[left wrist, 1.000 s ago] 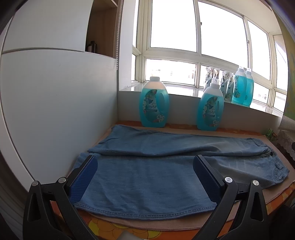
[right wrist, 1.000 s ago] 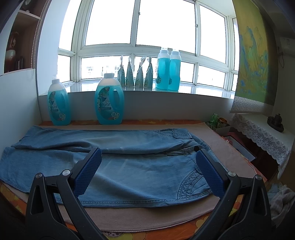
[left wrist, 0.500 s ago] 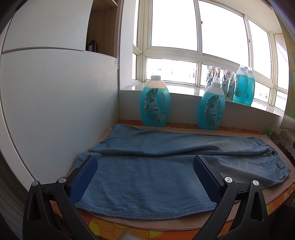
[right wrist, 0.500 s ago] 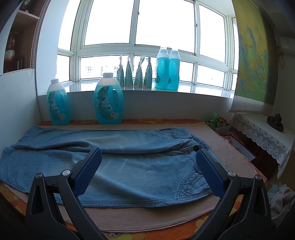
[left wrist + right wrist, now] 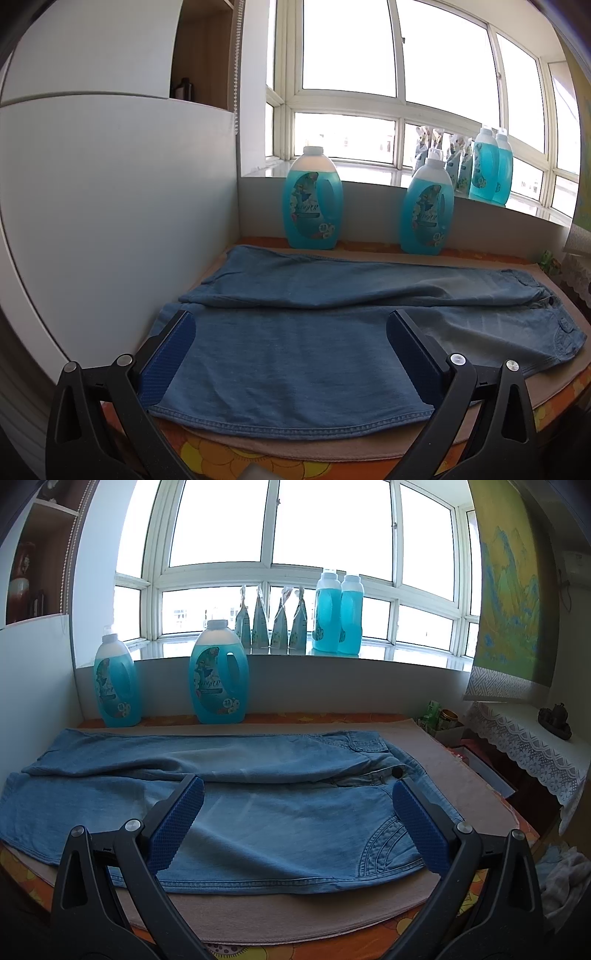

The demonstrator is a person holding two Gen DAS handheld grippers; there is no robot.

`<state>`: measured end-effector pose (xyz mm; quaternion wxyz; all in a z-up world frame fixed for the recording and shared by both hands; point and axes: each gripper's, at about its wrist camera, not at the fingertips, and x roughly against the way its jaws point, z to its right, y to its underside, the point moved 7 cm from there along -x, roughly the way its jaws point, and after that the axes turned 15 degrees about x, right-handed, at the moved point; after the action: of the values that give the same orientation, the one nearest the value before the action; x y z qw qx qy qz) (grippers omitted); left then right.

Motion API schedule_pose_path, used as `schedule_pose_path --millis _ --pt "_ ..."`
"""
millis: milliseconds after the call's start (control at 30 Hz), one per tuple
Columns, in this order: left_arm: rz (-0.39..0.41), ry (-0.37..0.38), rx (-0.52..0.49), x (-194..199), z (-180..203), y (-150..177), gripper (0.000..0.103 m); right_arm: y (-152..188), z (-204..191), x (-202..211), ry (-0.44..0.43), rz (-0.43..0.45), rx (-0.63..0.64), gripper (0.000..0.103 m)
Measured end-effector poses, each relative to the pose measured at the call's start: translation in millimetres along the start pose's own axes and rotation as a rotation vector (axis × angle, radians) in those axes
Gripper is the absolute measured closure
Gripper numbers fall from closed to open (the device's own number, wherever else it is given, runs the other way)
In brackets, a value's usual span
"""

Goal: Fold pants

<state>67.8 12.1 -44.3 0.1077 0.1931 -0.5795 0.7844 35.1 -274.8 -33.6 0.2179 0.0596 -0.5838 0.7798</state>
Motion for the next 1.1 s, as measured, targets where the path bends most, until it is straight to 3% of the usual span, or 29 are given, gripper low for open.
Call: schedule_pose_path --millis 400,600,800,900,1100 --pt "-0.011 -0.068 -0.037 -16 -15 -3 0.001 -6 -10 -31 -0.082 0.002 0.033 0.0" --pt "-0.051 -0.077 -0.049 -34 -24 -5 0.016 -24 -24 -58 -0.185 0.011 0.062 0.0" --pt "-0.111 -0.058 -0.051 -63 -30 -15 0.029 -60 -53 -93 -0.243 0.063 0.22 0.0" --pt "-0.118 -0.055 -0.06 -79 -30 -25 0.03 -79 -65 -113 -0.296 0.084 0.267 0.0" --pt "-0.16 -0.034 -0.039 -118 -28 -41 0.039 -107 -86 -163 -0.404 0.043 0.281 0.0"
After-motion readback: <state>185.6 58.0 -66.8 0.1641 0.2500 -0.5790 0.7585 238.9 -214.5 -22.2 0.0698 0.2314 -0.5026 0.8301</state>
